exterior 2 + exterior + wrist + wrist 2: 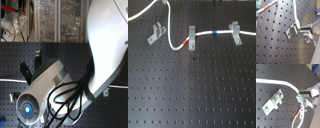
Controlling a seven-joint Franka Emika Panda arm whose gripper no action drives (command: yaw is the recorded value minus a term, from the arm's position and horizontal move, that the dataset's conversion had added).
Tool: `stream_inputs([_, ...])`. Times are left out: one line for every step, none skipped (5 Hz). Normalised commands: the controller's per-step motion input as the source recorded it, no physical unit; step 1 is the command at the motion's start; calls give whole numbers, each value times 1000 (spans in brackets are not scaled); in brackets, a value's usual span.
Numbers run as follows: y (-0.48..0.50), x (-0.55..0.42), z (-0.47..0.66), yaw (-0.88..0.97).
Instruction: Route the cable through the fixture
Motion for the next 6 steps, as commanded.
stream_inputs([358, -48, 450, -597])
stream_inputs([444, -234, 378, -357])
stream_inputs([459, -436, 239, -120])
stream_inputs([444, -434, 259, -109])
stream_inputs([290, -222, 197, -149])
stream_inputs([123, -356, 288, -114])
